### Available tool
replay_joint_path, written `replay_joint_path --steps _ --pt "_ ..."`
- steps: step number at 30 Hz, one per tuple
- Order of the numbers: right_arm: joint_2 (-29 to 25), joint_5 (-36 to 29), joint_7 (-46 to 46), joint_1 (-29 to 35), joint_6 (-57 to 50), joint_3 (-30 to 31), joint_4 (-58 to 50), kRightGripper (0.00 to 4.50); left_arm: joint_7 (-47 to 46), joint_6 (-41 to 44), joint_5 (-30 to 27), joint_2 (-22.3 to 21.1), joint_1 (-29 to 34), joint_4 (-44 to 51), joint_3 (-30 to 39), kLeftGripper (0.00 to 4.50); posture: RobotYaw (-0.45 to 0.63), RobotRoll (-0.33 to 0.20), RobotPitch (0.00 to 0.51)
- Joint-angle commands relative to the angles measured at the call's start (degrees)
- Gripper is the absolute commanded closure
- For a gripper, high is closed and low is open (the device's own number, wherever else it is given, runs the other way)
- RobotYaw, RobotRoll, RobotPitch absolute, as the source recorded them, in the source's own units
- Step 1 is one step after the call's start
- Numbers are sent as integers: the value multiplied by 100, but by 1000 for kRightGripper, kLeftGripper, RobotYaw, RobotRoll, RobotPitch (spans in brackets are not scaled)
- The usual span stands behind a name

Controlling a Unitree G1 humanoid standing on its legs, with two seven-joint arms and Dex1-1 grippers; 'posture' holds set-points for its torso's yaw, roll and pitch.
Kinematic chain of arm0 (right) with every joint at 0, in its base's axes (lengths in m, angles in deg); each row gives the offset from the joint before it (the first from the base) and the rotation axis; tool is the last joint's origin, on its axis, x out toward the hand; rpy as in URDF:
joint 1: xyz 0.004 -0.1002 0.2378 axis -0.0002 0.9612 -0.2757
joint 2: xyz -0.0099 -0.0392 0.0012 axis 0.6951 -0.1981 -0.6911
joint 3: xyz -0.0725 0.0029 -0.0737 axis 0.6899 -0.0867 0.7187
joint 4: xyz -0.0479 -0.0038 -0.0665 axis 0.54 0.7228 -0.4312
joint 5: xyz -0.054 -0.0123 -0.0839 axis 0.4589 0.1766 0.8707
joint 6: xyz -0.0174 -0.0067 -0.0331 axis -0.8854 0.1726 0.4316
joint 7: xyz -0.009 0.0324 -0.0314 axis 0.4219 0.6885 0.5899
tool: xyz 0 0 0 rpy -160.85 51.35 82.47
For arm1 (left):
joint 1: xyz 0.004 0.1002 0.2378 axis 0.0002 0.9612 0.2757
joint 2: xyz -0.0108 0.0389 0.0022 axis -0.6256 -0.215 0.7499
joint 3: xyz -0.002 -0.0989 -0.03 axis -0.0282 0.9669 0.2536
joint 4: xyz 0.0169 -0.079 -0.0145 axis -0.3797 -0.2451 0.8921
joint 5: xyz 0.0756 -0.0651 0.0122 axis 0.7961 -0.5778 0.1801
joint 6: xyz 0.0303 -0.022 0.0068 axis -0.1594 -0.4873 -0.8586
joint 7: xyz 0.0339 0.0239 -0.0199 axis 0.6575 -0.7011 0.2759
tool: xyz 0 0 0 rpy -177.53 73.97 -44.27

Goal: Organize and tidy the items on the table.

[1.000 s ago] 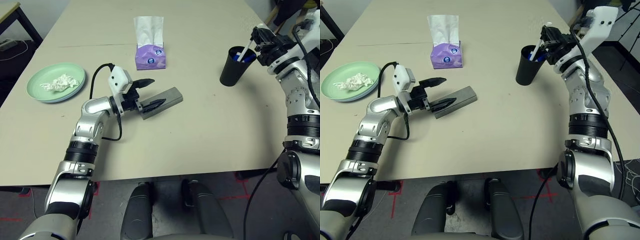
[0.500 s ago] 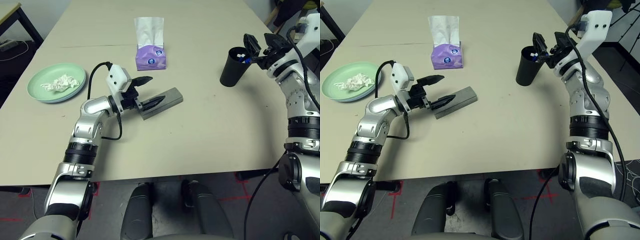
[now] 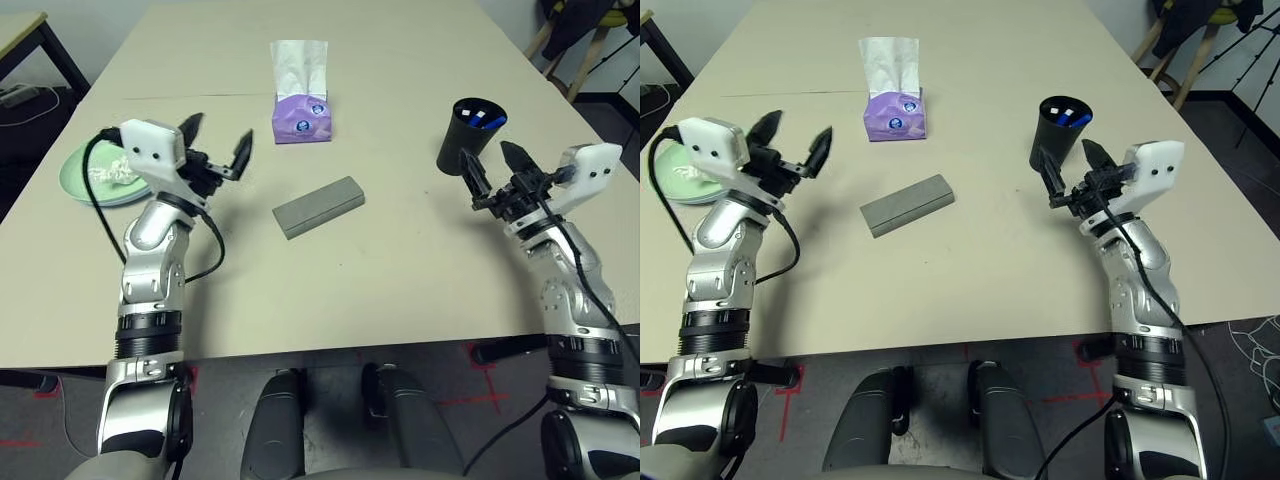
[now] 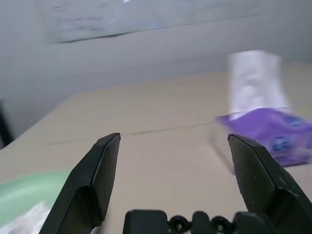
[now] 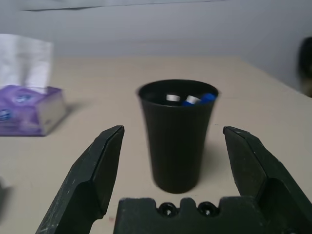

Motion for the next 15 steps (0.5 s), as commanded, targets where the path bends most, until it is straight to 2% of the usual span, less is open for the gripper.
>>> replay_joint_path --steps 1,4,9,15 --pt "82 145 459 -129 150 -113 312 47 -441 13 99 -50 181 -146 215 0 51 0 137" --pt "-29 52 447 -307 155 -211 646 47 -268 52 -121 -122 448 -144 356 0 58 0 136" --pt "-344 -320 -319 -644 353 -273 1260 47 537 -93 -508 -418 1031 -176 427 0 57 0 138" --pt "-502 -455 -574 -657 483 -366 1416 47 431 -197 -724 -571 1319 -244 874 0 85 0 132"
